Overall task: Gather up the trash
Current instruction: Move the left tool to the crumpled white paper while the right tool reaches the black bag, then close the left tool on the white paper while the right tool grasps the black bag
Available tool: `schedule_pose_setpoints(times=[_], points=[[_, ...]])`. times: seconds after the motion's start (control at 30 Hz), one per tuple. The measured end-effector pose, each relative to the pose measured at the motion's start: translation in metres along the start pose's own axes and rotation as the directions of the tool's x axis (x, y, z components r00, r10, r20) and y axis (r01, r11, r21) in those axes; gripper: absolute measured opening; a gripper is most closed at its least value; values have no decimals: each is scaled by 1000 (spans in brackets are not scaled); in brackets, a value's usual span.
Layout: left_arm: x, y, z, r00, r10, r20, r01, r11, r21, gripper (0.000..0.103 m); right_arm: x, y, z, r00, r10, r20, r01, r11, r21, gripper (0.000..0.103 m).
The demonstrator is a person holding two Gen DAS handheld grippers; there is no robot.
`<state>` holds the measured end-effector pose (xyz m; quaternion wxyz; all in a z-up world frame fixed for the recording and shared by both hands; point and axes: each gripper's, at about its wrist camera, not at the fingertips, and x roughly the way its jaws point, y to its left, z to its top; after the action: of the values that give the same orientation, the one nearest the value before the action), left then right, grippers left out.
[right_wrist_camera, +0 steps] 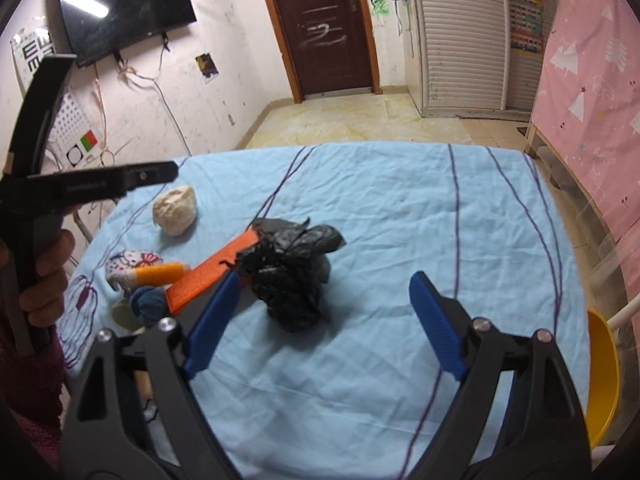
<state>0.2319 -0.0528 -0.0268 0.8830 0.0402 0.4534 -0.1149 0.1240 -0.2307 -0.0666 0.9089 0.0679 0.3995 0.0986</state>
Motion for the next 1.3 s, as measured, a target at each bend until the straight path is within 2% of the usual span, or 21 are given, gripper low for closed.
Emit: schedule_pose_setpoints(times=[0.3, 0.53, 0.63, 0.73, 0.9, 1.3], points=[[32, 12, -12, 997, -5, -75, 5, 1000, -3, 58, 23, 14, 6, 998, -33, -49, 32, 999, -35, 83], [37, 9, -15, 998, 33, -62, -32, 999, 25, 57, 39, 16, 8, 994, -80, -79, 77, 996, -41, 83], [38, 10, -15, 997, 52, -61, -50, 998, 32, 48, 44, 16, 7, 992, -86, -89, 83, 996, -39, 73], [38, 10, -15, 996, 58, -60, -57, 998, 31, 46, 46, 19, 7, 992, -91, -87, 87, 995, -49, 62], [36, 11, -15, 997, 60, -54, -59, 998, 23, 44, 45, 18, 8, 994, -79, -81, 76, 996, -49, 34], [-1, -9, -11, 998, 57, 5, -57, 998, 33, 44, 10, 5, 7, 999, -54, 3, 54, 998, -20, 31]])
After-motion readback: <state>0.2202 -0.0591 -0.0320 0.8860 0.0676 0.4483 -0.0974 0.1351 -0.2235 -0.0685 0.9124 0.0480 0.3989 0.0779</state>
